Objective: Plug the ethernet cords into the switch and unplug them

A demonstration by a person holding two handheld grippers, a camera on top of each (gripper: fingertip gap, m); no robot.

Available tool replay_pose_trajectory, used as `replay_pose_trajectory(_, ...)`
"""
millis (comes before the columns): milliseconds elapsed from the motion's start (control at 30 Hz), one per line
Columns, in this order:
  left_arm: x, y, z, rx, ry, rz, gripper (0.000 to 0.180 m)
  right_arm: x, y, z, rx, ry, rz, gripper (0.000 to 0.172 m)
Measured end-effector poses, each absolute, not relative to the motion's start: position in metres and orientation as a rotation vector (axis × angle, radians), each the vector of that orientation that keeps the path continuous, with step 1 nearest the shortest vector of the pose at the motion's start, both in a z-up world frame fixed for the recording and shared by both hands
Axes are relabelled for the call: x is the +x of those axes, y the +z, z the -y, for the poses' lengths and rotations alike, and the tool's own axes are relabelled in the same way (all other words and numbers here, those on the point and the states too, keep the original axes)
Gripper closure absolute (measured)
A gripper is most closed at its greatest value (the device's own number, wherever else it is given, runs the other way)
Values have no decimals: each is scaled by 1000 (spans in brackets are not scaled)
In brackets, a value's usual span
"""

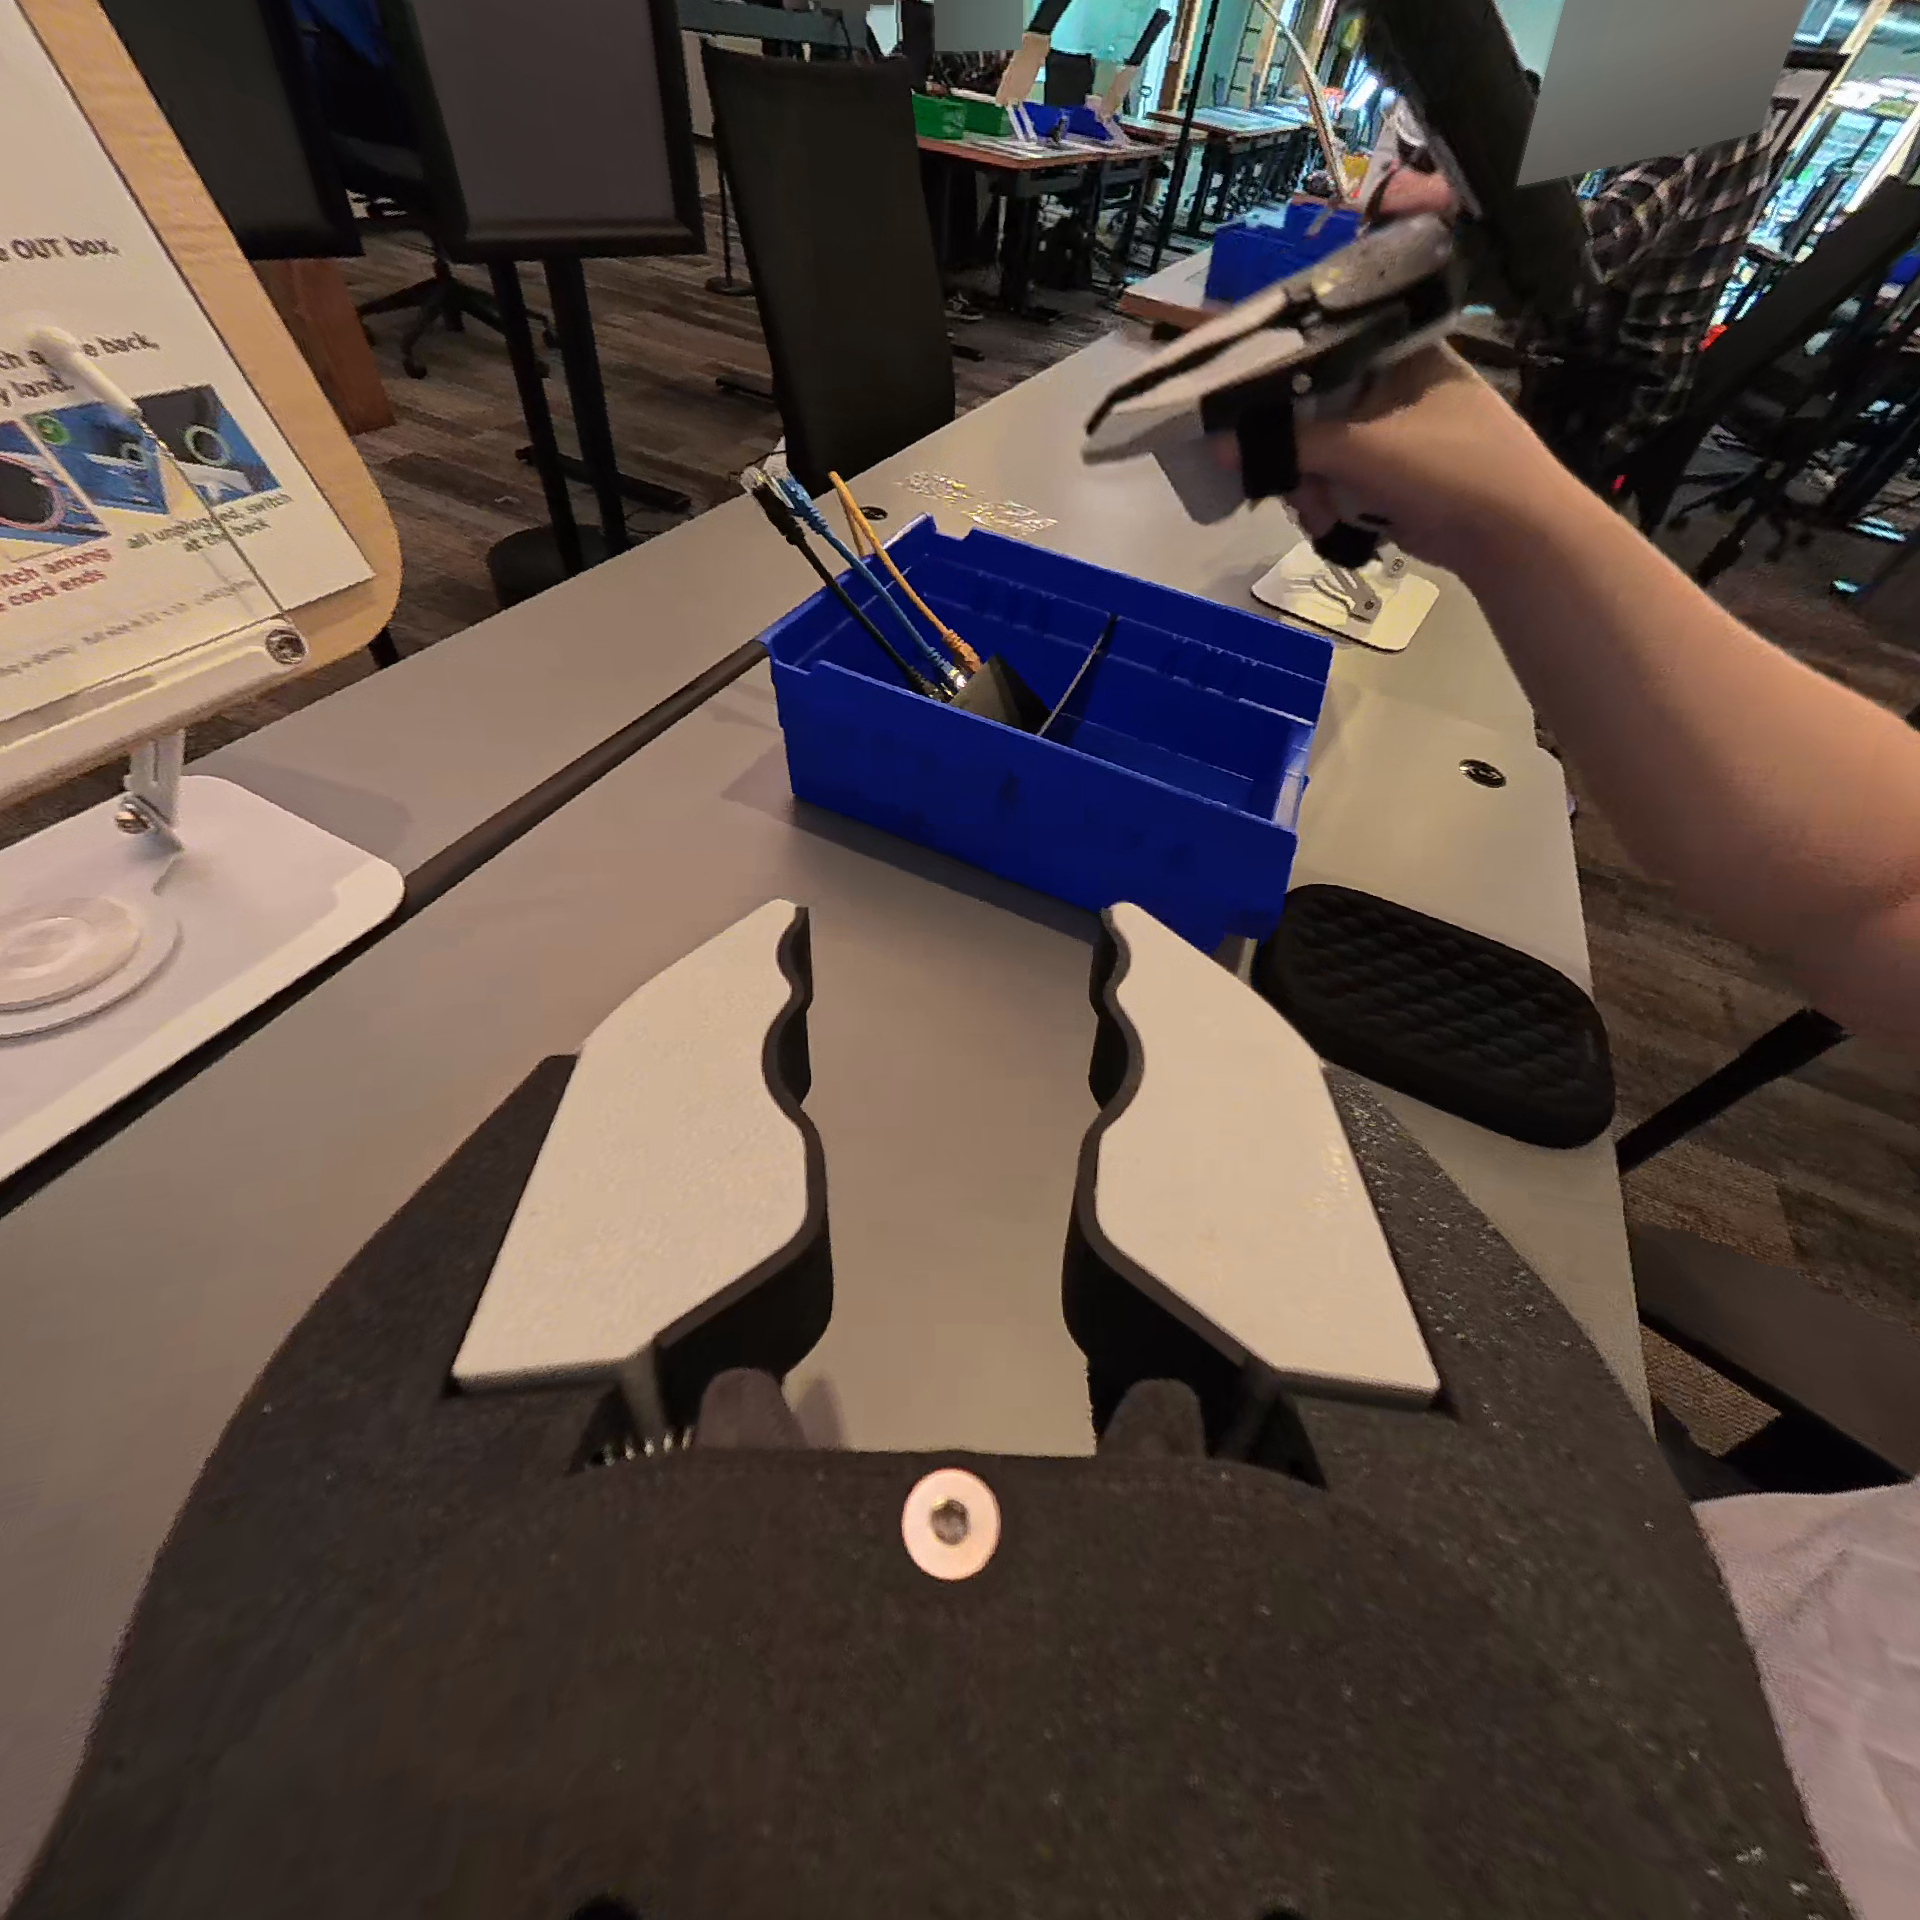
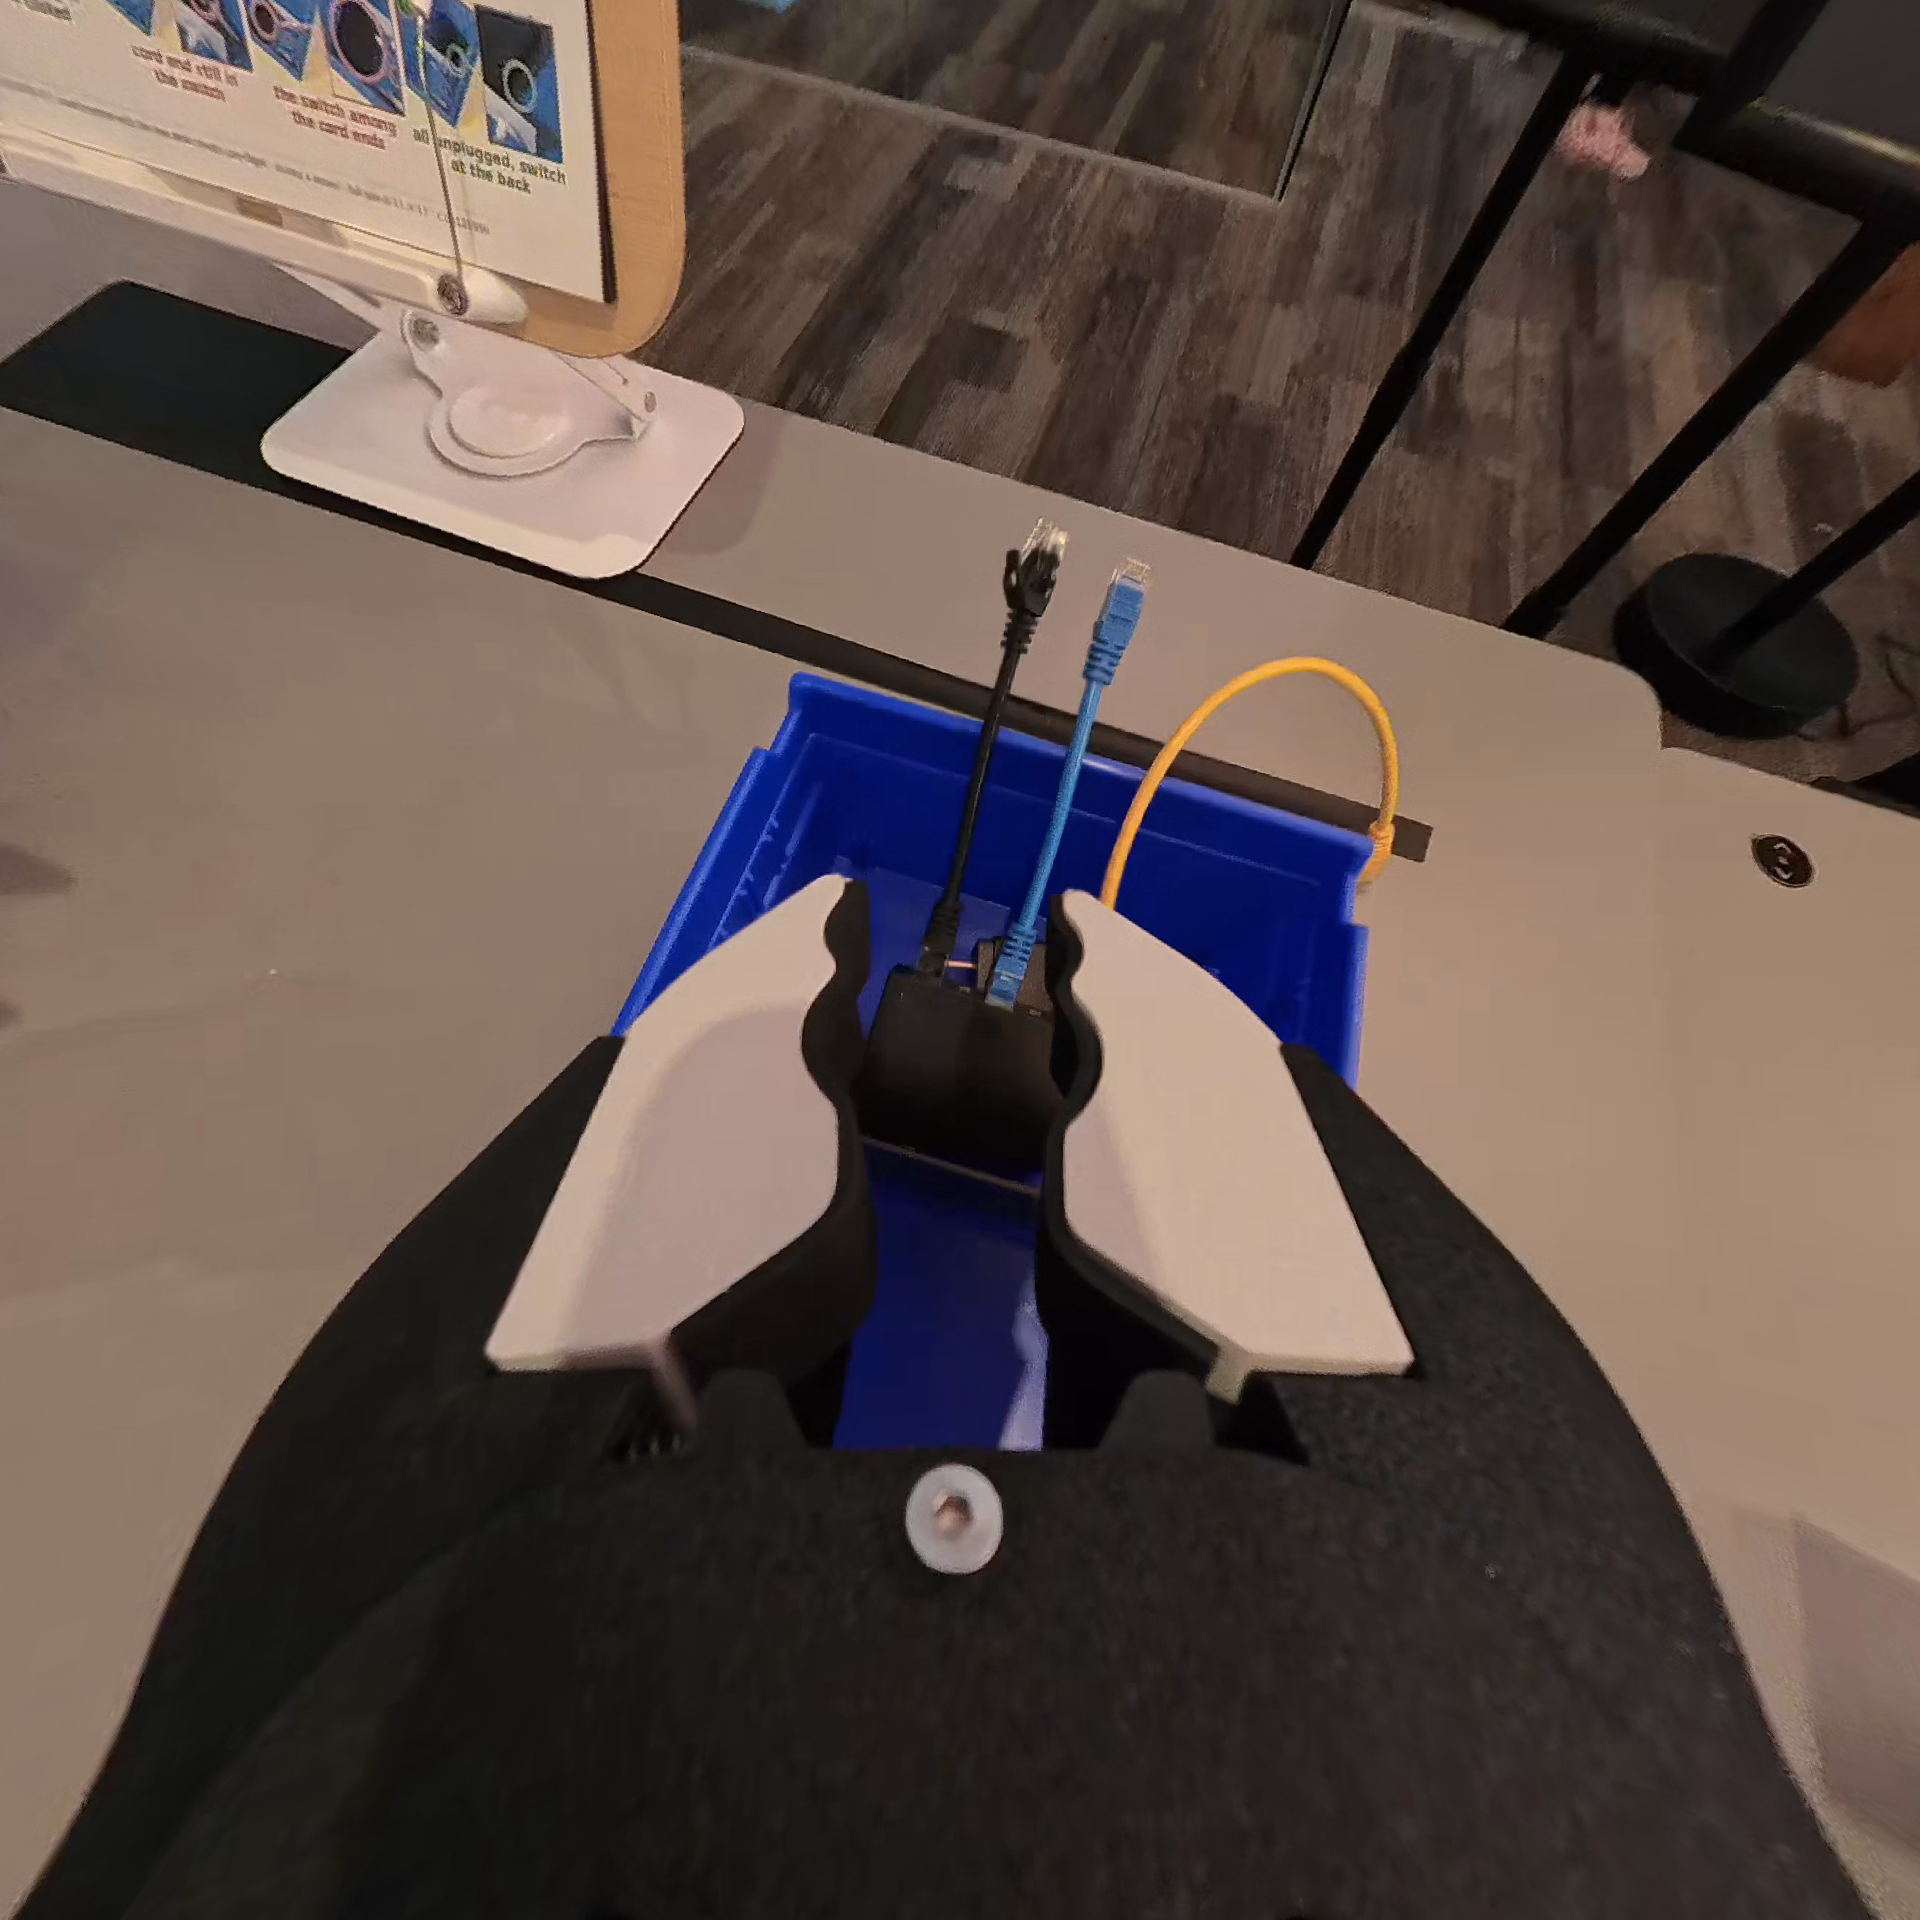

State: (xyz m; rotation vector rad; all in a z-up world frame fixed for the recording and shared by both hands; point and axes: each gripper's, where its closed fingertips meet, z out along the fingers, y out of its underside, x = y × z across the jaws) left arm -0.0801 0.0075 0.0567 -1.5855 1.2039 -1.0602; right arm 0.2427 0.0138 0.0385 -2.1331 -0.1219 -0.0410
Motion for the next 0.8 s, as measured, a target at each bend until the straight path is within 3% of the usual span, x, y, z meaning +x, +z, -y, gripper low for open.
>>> replay_pose_trajectory(233, -88, 59, -18, -1591, -1028, -1169, 129, 215, 43, 4, -1990, -31, 84, 137)
replay_pose_trajectory(300, -92, 62, -21, -1589, -1015, -1152, 129, 207, 52, 2, -1942, -63, 82, 131)
replay_pose_trajectory(800, -150, 98, -62, -1558, -842, -944, 126, 189, 118, -31, -1666, -264, 101, 129)
